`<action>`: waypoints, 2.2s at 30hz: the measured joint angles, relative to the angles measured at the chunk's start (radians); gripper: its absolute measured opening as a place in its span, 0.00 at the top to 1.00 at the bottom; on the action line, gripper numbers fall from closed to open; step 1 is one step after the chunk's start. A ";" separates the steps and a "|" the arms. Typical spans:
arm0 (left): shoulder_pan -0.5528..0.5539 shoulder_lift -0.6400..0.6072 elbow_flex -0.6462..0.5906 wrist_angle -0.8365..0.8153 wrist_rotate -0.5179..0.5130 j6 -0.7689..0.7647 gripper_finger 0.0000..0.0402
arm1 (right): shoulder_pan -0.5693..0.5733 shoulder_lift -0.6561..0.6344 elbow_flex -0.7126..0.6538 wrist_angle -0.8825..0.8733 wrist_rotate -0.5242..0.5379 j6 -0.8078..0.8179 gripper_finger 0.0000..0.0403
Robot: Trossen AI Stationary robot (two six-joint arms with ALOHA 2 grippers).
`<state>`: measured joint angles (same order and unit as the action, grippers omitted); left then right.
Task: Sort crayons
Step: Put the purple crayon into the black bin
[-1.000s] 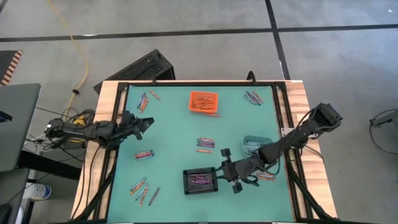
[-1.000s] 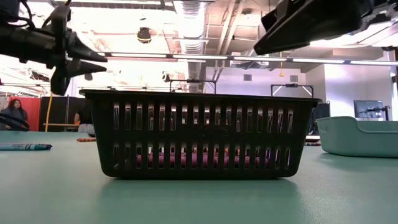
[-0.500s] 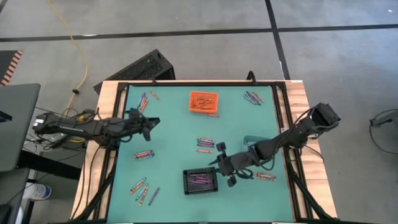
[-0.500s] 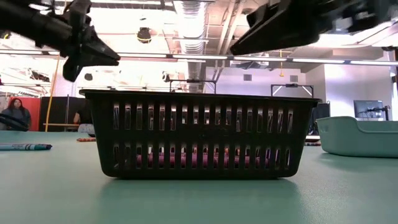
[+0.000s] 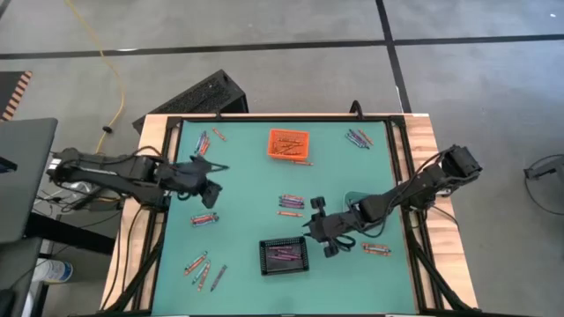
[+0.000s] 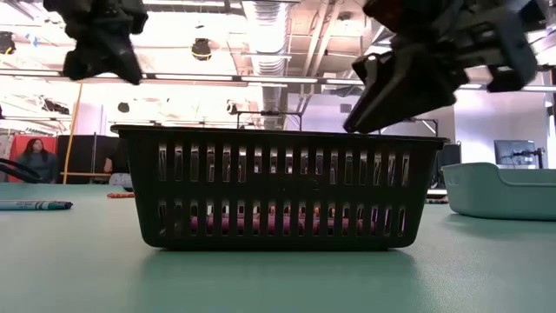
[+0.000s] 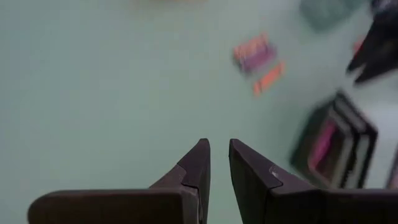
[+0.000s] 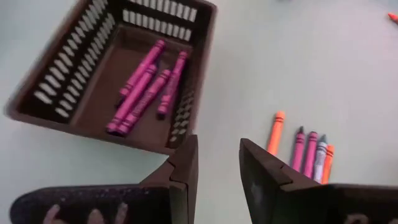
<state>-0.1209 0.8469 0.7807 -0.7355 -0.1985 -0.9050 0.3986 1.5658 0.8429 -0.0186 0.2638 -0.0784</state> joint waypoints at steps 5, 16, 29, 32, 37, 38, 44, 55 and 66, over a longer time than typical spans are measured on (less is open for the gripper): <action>-0.039 0.123 0.000 -0.034 0.160 0.005 0.88 | 0.031 0.000 0.000 0.028 0.000 -0.007 0.73; -0.205 0.393 -0.001 0.034 0.478 -0.059 0.88 | 0.039 0.000 0.000 0.022 0.000 0.000 0.73; -0.462 0.619 0.000 0.515 0.552 -0.640 0.88 | 0.040 0.000 0.000 0.027 0.000 0.015 0.73; -0.498 0.647 0.000 0.548 0.554 -0.717 0.88 | 0.041 0.000 0.000 0.027 0.000 0.026 0.73; -0.515 0.655 0.001 0.594 0.478 -0.730 0.88 | 0.041 0.000 0.000 0.027 0.000 0.026 0.73; -0.515 0.655 0.001 0.592 0.448 -0.723 0.88 | 0.041 0.000 0.000 0.027 0.000 0.026 0.73; -0.514 0.660 0.001 0.565 0.367 -0.673 0.88 | 0.038 0.000 0.000 0.029 0.000 0.025 0.73; -0.498 0.660 0.001 0.537 0.369 -0.713 0.76 | 0.038 0.000 0.000 0.025 0.000 0.025 0.73; -0.494 0.661 0.185 0.273 0.305 -0.717 0.71 | 0.038 0.000 0.000 0.025 0.000 0.018 0.73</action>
<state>-0.6151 1.5078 0.9657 -0.4622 0.1065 -1.6224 0.4370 1.5654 0.8433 0.0059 0.2634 -0.0605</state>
